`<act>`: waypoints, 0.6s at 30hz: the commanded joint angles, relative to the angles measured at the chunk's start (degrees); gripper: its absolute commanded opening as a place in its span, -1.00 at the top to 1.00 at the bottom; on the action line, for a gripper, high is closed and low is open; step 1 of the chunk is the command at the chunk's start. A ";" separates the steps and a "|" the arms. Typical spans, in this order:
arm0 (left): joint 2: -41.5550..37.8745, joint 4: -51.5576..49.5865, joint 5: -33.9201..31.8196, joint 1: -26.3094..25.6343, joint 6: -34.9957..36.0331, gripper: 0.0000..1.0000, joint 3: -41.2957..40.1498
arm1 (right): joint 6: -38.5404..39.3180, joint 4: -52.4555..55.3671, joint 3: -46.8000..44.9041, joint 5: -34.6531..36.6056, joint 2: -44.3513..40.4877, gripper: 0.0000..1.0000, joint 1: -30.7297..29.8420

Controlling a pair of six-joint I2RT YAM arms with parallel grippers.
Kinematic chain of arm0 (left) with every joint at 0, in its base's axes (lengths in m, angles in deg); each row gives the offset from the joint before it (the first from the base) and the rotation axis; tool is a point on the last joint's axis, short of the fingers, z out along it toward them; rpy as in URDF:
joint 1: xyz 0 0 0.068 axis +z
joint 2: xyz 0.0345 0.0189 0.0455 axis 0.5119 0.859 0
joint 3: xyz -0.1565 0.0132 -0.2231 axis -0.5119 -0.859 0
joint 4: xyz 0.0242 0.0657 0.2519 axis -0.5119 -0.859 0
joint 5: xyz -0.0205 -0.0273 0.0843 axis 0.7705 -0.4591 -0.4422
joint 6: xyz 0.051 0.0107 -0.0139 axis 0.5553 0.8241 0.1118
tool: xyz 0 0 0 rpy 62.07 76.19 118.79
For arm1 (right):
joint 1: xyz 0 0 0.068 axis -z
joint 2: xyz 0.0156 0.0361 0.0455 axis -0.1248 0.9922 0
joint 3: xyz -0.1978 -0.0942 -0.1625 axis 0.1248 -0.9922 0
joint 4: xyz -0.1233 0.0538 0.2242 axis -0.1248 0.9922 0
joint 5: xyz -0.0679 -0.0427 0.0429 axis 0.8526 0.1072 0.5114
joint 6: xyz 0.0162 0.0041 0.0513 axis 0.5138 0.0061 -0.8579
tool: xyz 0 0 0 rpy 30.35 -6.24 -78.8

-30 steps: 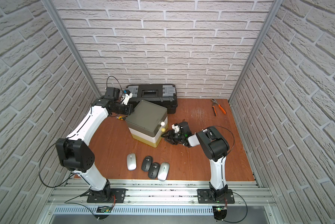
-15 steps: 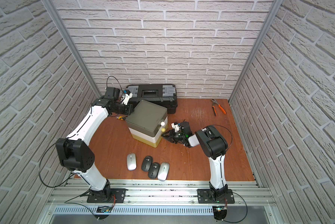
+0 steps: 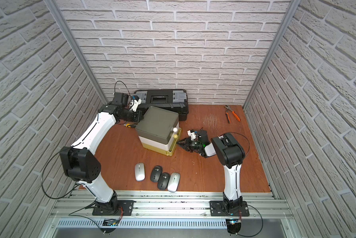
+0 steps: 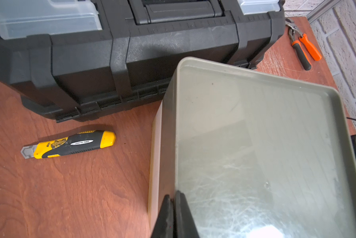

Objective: Take the mice out of the drawer
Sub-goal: Open the drawer in the storage box.

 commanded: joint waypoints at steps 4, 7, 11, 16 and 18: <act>5.25 -10.30 -6.70 0.24 -2.50 1.00 -2.97 | 8.55 14.66 -3.29 2.59 -4.43 0.82 6.11; 6.73 -10.91 -7.54 0.24 -1.64 1.00 -0.69 | 11.75 19.84 -3.39 2.25 -7.90 0.82 7.77; 9.27 -12.85 -9.57 0.49 0.45 1.00 3.16 | 16.28 28.00 -2.62 1.69 -10.57 0.82 9.47; 10.81 -13.92 -9.14 0.86 2.91 1.00 6.26 | 20.50 34.75 -2.92 1.87 -13.15 0.82 11.11; 11.25 -14.41 -8.72 0.91 4.05 1.00 6.96 | 21.25 35.34 -3.32 1.76 -13.68 0.82 11.87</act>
